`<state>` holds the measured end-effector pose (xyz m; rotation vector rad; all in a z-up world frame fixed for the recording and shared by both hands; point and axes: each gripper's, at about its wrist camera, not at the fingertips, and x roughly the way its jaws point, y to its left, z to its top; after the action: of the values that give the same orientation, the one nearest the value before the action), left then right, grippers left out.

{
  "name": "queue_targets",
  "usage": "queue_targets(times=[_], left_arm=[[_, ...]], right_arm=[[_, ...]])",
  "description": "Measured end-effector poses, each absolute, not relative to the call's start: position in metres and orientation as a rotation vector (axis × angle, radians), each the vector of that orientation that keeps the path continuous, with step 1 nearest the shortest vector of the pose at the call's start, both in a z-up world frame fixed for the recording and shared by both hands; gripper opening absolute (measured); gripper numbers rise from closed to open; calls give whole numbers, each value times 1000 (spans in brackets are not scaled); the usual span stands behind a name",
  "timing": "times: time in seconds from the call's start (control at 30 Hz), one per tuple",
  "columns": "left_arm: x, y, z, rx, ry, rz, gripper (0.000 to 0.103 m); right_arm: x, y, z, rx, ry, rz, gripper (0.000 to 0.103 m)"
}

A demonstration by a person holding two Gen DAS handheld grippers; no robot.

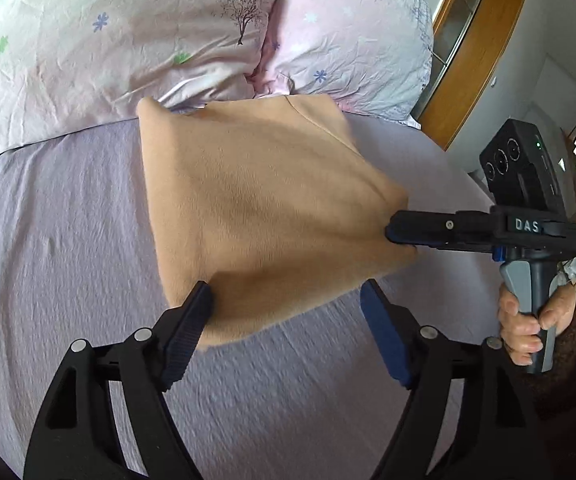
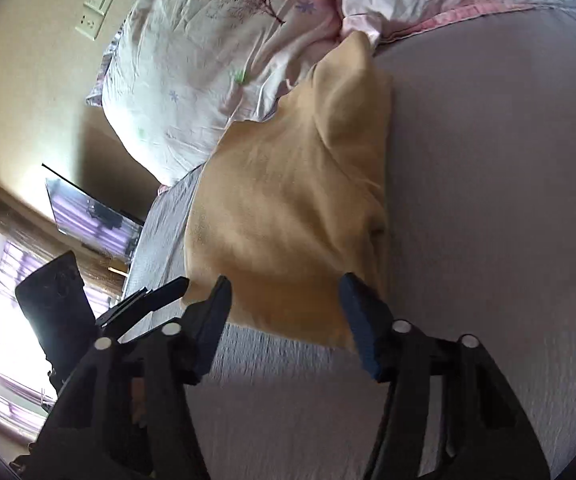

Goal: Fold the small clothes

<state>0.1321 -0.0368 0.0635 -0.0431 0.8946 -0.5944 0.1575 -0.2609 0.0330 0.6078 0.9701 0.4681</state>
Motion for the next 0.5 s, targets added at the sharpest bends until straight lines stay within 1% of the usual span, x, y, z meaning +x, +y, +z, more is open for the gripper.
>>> queue_targets(times=[0.03,0.07,0.1,0.2,0.37,0.5], left_arm=[[127,-34,67,-42,892,-583,87],[121,-30,70,-42,894,-559,94],[116,-26,69,-44,892,-532,102],[109,-16,62,-23,912,-439,102],[114,-16,44,31,983,-320,102],[114,-22,36,86,980,-293,102]], right_arm=[[148,-265,39,598,946,445,68],[138,-268,47,570,920,411,90],[127,-267,55,516,872,359,97],[97,-257,72,359,790,274,101],[85,-223,53,100,846,147,101],[81,-208,33,24,876,144,101]])
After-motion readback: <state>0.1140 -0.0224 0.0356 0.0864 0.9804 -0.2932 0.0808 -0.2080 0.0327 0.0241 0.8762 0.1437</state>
